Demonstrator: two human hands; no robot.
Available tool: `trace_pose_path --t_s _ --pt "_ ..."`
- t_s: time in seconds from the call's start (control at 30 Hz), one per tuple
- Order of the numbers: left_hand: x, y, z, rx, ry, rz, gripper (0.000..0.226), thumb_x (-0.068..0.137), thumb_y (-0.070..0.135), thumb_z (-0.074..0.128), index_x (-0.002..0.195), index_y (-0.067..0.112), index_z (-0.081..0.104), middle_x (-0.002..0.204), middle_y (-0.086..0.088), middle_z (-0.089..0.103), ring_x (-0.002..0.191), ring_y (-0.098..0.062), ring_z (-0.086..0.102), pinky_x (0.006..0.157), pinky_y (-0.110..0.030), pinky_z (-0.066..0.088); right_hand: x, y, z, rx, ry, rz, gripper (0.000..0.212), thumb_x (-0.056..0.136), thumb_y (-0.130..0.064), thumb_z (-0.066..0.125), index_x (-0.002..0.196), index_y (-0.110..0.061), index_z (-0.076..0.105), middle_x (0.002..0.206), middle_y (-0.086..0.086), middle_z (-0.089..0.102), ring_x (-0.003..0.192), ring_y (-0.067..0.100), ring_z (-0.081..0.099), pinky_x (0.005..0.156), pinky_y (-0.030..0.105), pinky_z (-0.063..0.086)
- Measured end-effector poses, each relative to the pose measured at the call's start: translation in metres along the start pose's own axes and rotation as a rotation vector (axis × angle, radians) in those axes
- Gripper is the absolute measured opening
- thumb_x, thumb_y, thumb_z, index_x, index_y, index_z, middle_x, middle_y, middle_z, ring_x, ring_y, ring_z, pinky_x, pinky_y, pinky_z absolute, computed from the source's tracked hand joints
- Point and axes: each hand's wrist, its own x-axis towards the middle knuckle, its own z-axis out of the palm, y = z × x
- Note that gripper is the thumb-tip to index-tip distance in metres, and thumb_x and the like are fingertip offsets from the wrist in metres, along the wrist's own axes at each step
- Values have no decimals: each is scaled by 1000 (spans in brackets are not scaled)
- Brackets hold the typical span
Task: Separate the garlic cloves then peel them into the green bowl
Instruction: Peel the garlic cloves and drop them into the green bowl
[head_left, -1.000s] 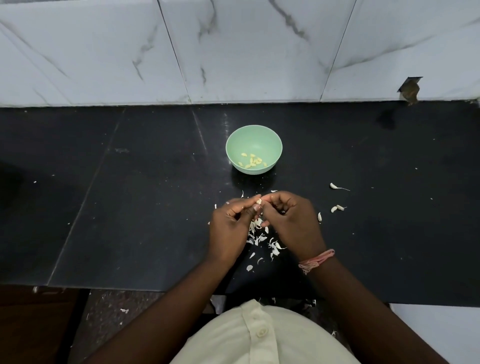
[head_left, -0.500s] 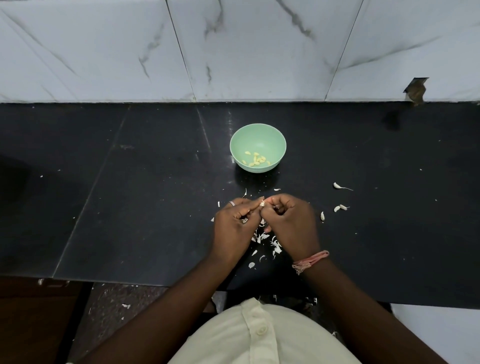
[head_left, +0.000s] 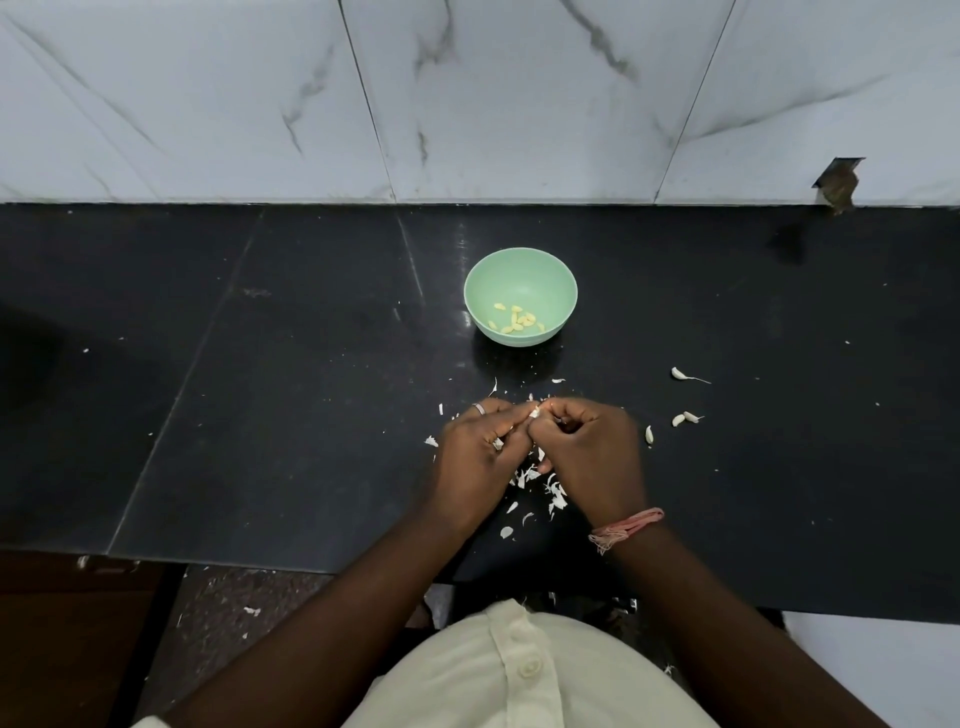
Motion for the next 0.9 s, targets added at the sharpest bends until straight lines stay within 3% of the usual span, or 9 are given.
trace_pose_path --t_s 0.3,0.43,0.6,0.7,0.77,0.83,0.9 --pt "-1 5 0 -68 -11 -65 27 95 5 65 112 20 79 95 6 73 91 -6 67 78 -14 48 3 0 -2 117 -22 94 18 86 -5 67 71 -10 74 58 4 68 49 21 69 49 25 48" --pt "0 7 0 -189 -37 -156 26 101 8 57 115 19 76 106 11 74 104 -8 68 91 -22 51 5 2 -3 311 -73 200 12 90 -1 66 82 -3 74 61 9 66 52 25 69 60 38 58" --pt "2 8 1 -215 -84 -200 27 103 19 57 126 21 71 116 10 70 113 -4 63 98 -23 49 5 2 -2 352 -93 204 7 91 -4 69 88 -1 74 62 7 64 51 21 67 59 36 59" --pt "6 5 3 -265 -28 -234 25 100 17 63 121 24 75 110 5 70 107 -7 66 97 -26 51 6 3 -2 346 -89 177 9 92 -3 66 87 -1 73 66 11 61 50 15 62 58 39 60" --pt "8 4 4 -344 29 -319 22 98 15 65 113 23 78 110 -1 70 102 -13 68 95 -31 54 7 4 -2 360 -92 174 10 94 -1 64 87 0 72 63 8 58 50 12 59 53 33 60" --pt "9 4 6 -532 43 -438 18 99 12 63 109 14 77 102 -5 74 87 -15 67 85 -34 57 7 5 -2 376 -101 183 9 94 1 62 90 3 71 60 3 62 51 10 62 51 29 59" --pt "9 8 8 -735 30 -521 18 101 9 58 107 4 74 90 -9 73 79 -14 64 75 -28 56 5 6 -1 409 -114 200 9 94 2 62 91 3 70 67 4 71 55 14 66 51 28 59"
